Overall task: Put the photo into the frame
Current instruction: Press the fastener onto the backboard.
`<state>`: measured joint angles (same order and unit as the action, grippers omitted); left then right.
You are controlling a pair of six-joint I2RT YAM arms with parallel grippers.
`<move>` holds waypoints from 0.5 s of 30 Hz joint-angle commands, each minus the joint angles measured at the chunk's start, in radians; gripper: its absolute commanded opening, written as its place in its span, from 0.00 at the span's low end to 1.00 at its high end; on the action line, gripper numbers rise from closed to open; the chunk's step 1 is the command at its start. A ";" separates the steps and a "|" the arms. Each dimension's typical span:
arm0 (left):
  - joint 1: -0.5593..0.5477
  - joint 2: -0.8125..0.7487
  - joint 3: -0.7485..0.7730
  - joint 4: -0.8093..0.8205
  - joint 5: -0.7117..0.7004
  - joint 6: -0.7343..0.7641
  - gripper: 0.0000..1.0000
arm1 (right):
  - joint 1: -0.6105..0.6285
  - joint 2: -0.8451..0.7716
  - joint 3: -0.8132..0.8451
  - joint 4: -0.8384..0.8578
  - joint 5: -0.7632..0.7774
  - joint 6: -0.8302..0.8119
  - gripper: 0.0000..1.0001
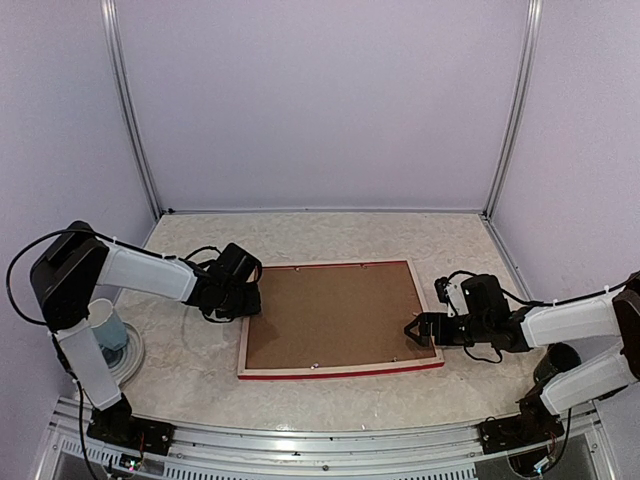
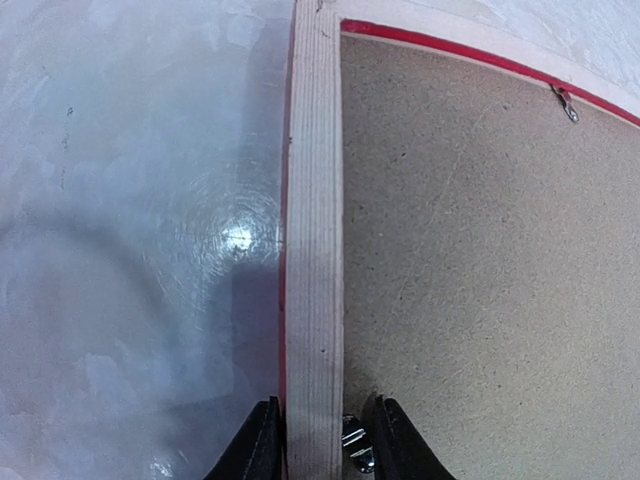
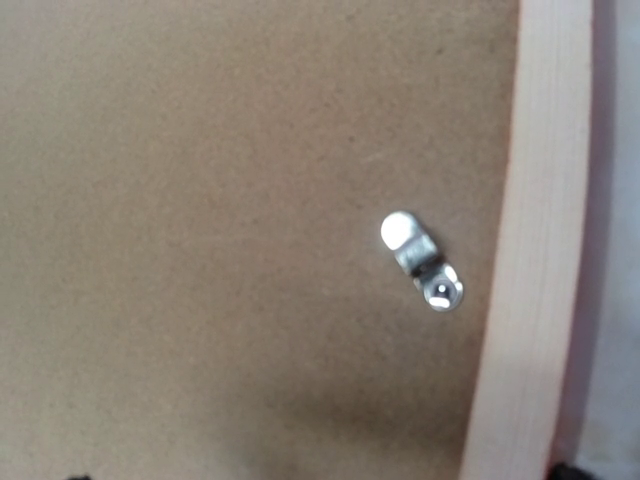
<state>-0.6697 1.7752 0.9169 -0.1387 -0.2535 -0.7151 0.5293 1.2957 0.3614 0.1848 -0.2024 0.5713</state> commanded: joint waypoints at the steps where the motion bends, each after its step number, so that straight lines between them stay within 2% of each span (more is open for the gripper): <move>1: -0.007 -0.005 -0.034 -0.101 0.007 -0.002 0.31 | 0.012 0.000 -0.026 -0.022 0.006 0.007 0.99; 5: -0.007 -0.015 -0.030 -0.112 0.000 -0.004 0.30 | 0.012 -0.001 -0.024 -0.022 0.004 0.007 0.99; 9: -0.007 -0.019 -0.029 -0.114 0.000 -0.008 0.22 | 0.012 -0.001 -0.024 -0.023 0.005 0.006 0.99; 15: -0.008 -0.018 -0.026 -0.115 0.005 -0.008 0.17 | 0.012 -0.001 -0.026 -0.025 0.005 0.004 0.99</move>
<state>-0.6693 1.7638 0.9150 -0.1646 -0.2672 -0.7357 0.5293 1.2957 0.3614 0.1852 -0.2024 0.5709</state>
